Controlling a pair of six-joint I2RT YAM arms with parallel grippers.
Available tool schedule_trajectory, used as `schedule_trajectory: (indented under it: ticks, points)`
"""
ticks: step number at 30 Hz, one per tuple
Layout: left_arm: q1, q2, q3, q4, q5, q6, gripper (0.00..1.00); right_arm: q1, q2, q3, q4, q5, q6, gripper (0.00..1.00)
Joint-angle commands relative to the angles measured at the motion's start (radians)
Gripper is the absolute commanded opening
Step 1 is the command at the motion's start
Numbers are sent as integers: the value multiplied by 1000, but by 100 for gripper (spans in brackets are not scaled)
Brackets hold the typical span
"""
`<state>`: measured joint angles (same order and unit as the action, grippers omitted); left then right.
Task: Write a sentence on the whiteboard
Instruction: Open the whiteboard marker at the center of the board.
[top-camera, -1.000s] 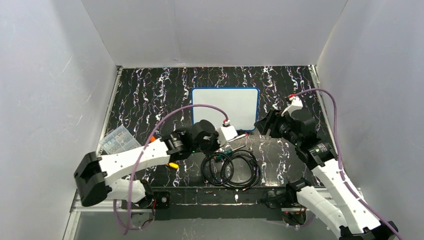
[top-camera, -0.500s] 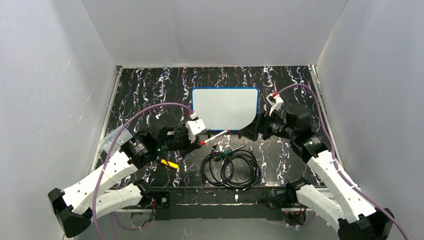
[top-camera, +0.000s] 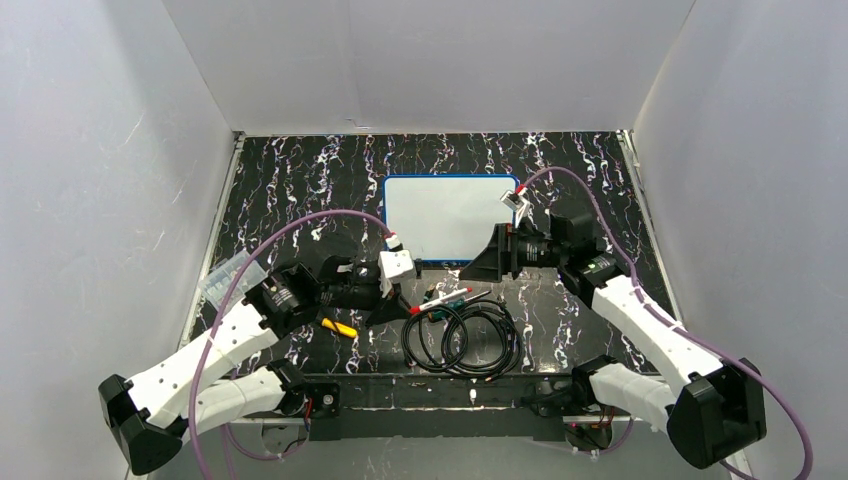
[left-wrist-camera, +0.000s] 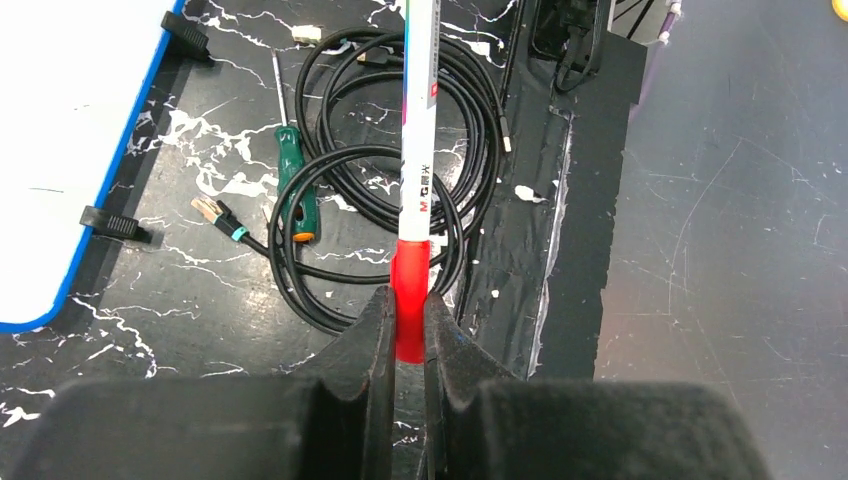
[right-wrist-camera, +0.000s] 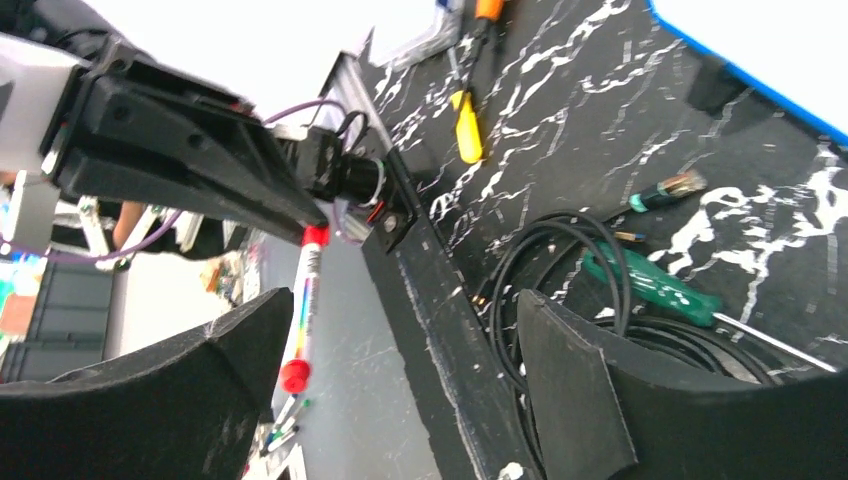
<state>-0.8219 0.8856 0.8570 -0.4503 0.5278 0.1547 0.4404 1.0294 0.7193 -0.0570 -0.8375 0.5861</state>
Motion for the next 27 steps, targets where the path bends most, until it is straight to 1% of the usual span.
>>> schedule_trajectory:
  ticks: [1, 4, 8, 11, 14, 18, 21, 23, 25, 26, 27]
  points:
    - [2, 6, -2, -1, 12, -21, 0, 53, -2, 0, 112, -98, 43, 88]
    - [2, 23, 6, -8, -1, -23, 0, 96, 4, 0, 107, -101, 42, 82]
    - [1, 24, 5, -3, -20, -24, 0, 139, 31, 8, 73, -99, 12, 64]
    - [1, 25, 1, -3, -21, -27, 0, 149, 31, -1, 80, -84, 16, 54]
    - [1, 31, 3, -3, -22, -27, 0, 162, 30, -12, 120, -88, 45, 48]
    - [1, 39, 4, -2, -23, -28, 0, 177, 36, -18, 126, -84, 45, 37]
    - [0, 41, 5, -4, -27, -29, 0, 188, 39, -23, 128, -84, 44, 26]
    - [1, 41, 5, -4, -33, -29, 0, 194, 38, -29, 131, -80, 43, 14]
    - [2, 39, 5, -4, -44, -33, 0, 196, 37, -36, 135, -69, 44, 3]
    - [2, 40, 5, -3, -52, -36, 0, 196, 37, -37, 135, -65, 44, 1]
    - [2, 39, 6, -2, -60, -41, 0, 196, 37, -35, 136, -58, 44, 1]
